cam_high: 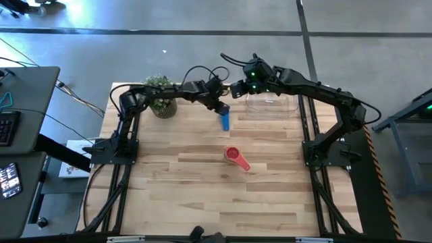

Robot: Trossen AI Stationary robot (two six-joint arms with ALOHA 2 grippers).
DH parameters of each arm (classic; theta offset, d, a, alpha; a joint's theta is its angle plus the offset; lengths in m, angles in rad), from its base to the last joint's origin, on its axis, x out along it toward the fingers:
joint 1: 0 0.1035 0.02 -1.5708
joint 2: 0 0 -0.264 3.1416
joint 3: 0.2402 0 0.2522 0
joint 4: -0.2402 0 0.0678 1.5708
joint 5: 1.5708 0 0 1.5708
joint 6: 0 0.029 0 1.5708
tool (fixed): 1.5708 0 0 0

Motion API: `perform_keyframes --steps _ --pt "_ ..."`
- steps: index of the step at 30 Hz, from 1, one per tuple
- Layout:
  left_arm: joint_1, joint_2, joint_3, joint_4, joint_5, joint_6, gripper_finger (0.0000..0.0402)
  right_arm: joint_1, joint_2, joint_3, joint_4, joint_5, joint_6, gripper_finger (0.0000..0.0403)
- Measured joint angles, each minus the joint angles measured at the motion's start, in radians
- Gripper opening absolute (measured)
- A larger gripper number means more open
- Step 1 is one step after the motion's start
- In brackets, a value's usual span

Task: Nest measuring cups in basket
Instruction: Stack the blue measuring cup into the red measuring cup

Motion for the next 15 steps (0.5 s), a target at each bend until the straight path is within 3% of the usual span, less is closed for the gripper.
perform_keyframes --steps 15 --pt "0.033 0.042 0.012 -0.033 0.064 -0.034 0.0104 0.0 0.0 0.0 0.0 -0.006 -0.004 0.0105"
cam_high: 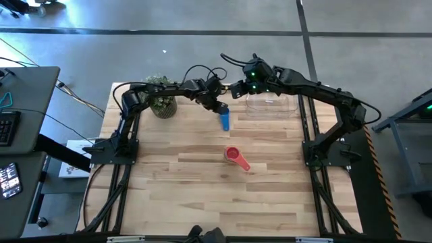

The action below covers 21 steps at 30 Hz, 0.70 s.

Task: Nest measuring cups in basket
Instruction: Stack the blue measuring cup into the red measuring cup

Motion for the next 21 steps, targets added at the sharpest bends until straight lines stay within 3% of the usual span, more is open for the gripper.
perform_keyframes --steps 15,21 --pt "-0.001 -0.003 0.003 0.015 0.007 -0.007 0.0104 0.023 0.0 0.0 0.008 0.012 0.005 0.0105" --pt "0.0 -0.063 0.002 0.016 0.007 0.035 0.0104 0.021 0.0 0.0 0.008 0.014 0.014 0.0105"
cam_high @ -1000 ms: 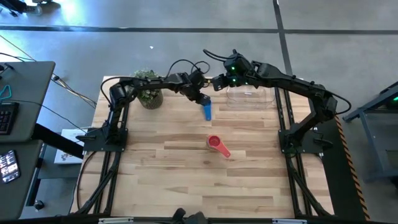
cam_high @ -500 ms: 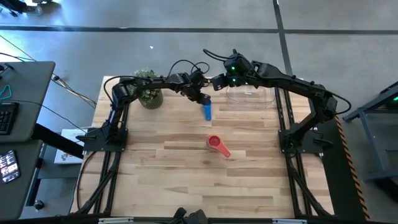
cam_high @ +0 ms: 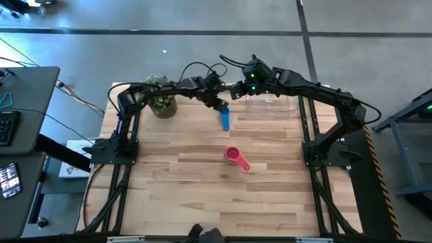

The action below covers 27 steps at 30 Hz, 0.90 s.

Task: Nest measuring cups in basket
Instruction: Stack the blue measuring cup into the red measuring cup

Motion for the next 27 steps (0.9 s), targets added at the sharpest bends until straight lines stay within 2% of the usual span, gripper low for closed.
perform_keyframes --steps 6,12,22,27 --pt "0.001 -0.111 0.0 -0.032 -0.003 0.036 0.0104 0.0 0.0 0.0 0.001 -0.001 0.018 0.0105" --pt "0.001 -0.276 0.0 -0.1 -0.007 0.062 0.0104 0.016 0.0 0.0 0.028 -0.001 0.018 0.0105" --pt "-0.02 -0.607 0.0 -0.166 -0.043 0.089 0.0104 0.051 0.0 0.0 0.186 -0.027 -0.043 0.0105" --pt "-0.038 -0.741 0.0 -0.222 -0.074 0.088 0.0104 0.05 0.0 0.0 0.319 -0.074 -0.099 0.0105"
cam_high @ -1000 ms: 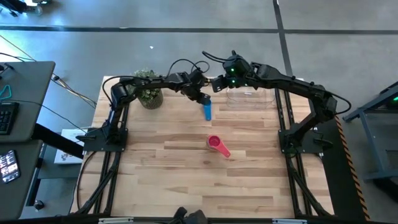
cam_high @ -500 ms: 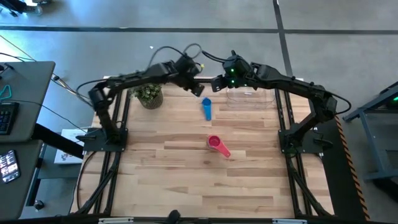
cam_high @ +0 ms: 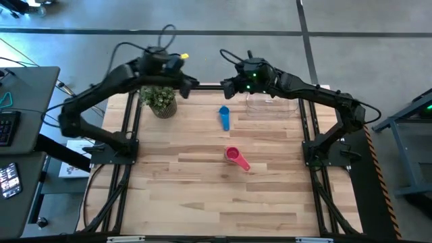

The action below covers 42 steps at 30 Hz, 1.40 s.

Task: Nest measuring cups in basket
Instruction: Stack the blue measuring cup into the red measuring cup

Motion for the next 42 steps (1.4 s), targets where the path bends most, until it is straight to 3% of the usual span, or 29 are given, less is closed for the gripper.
perform_keyframes --steps 7,14,21,32,42 --pt "-0.044 -0.106 0.0 -0.051 -0.001 -0.034 0.0104 -0.024 0.0 0.0 0.203 -0.071 -0.112 0.0114" --pt "-0.103 -0.176 0.0 -0.058 0.019 -0.088 0.0104 -0.075 0.019 0.0 0.299 -0.091 -0.072 0.0146" --pt "-0.119 -0.219 0.0 -0.056 0.019 -0.089 0.0104 -0.049 0.115 0.0 0.26 -0.107 0.002 0.0149" --pt "-0.119 -0.219 0.0 -0.101 -0.002 -0.071 0.0104 0.003 0.257 0.0 -0.002 -0.057 0.11 0.0149" --pt "-0.118 -0.219 0.0 -0.107 -0.005 -0.07 0.0104 0.042 0.374 0.0 -0.067 -0.068 0.162 0.0149"
